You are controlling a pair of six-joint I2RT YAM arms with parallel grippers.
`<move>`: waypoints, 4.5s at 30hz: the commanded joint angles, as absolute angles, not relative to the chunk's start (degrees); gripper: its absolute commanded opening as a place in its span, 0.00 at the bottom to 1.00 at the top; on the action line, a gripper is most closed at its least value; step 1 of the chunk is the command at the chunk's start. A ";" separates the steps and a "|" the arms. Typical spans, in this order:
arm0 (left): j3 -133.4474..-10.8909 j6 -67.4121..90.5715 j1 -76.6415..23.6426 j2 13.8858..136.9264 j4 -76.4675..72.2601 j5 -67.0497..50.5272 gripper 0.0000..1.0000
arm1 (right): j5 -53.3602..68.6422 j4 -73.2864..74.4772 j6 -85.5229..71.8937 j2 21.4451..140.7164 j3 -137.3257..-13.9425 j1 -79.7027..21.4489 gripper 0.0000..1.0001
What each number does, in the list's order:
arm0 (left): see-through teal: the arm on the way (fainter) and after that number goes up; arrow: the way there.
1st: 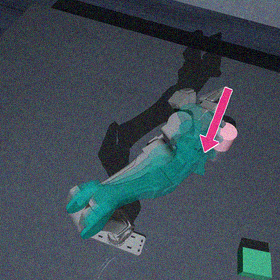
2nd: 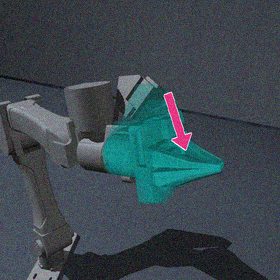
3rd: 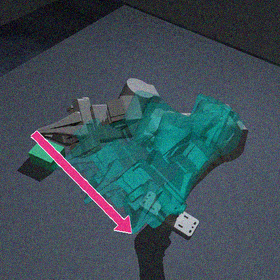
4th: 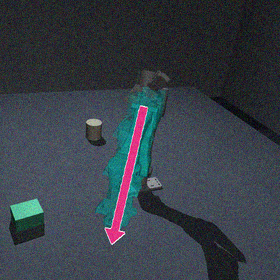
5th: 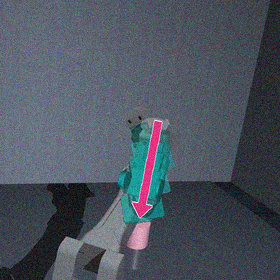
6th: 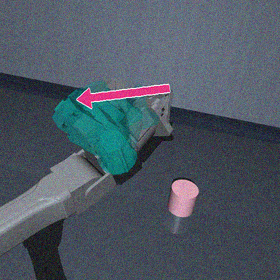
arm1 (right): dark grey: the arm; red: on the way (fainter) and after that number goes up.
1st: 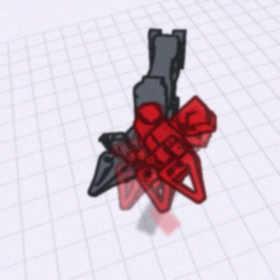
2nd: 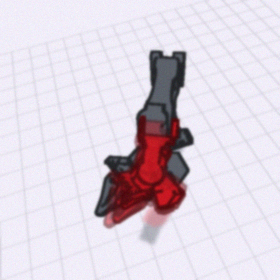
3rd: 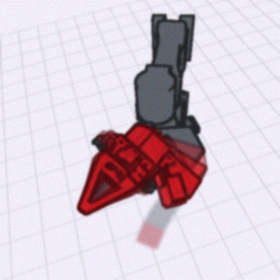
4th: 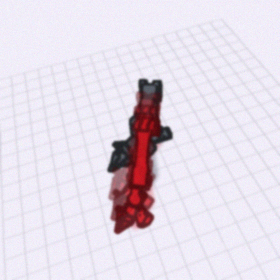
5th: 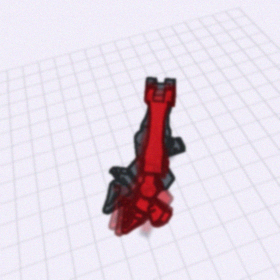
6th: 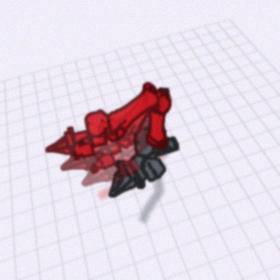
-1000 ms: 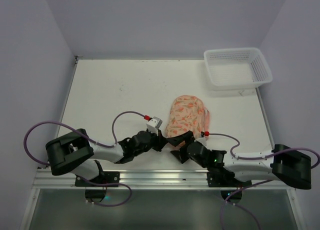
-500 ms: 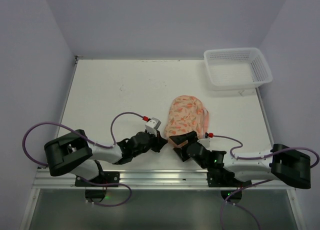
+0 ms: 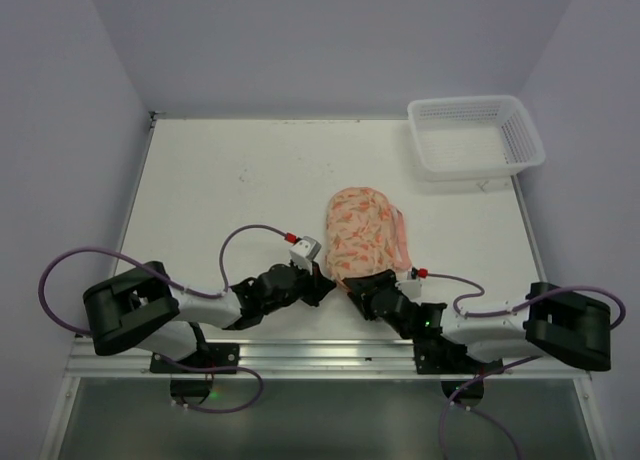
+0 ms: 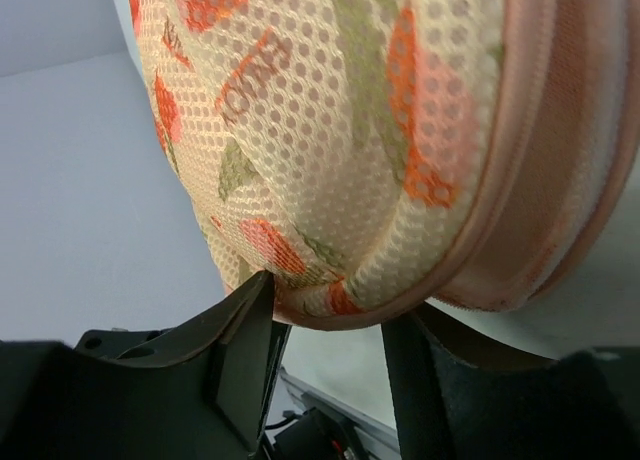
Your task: Unzip the laundry bag and remove the bra
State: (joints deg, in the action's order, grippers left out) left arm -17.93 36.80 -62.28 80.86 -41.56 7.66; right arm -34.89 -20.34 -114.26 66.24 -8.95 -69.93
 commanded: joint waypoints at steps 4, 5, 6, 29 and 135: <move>-16.35 36.04 -63.02 80.07 -47.02 4.75 0.00 | -41.48 -24.43 -116.90 67.33 -6.77 -70.05 0.36; -16.09 36.04 -63.02 80.07 -47.20 4.66 0.00 | -41.75 -24.43 -116.55 67.06 -6.59 -70.05 0.31; -15.91 35.95 -63.02 79.98 -47.28 4.48 0.00 | -42.10 -22.95 -115.85 65.93 -6.59 -70.05 0.23; -16.43 35.07 -60.82 74.80 -34.20 10.02 0.00 | -43.95 -2.82 -103.10 31.83 3.34 -67.94 0.00; -65.39 17.66 -81.74 109.07 -0.09 46.75 0.68 | -55.28 66.71 -96.50 -10.98 -30.68 -68.03 0.57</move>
State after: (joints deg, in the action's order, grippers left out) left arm -62.61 18.20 -81.30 108.14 -0.34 42.30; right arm -51.57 66.39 -95.94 2.22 -30.50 -67.05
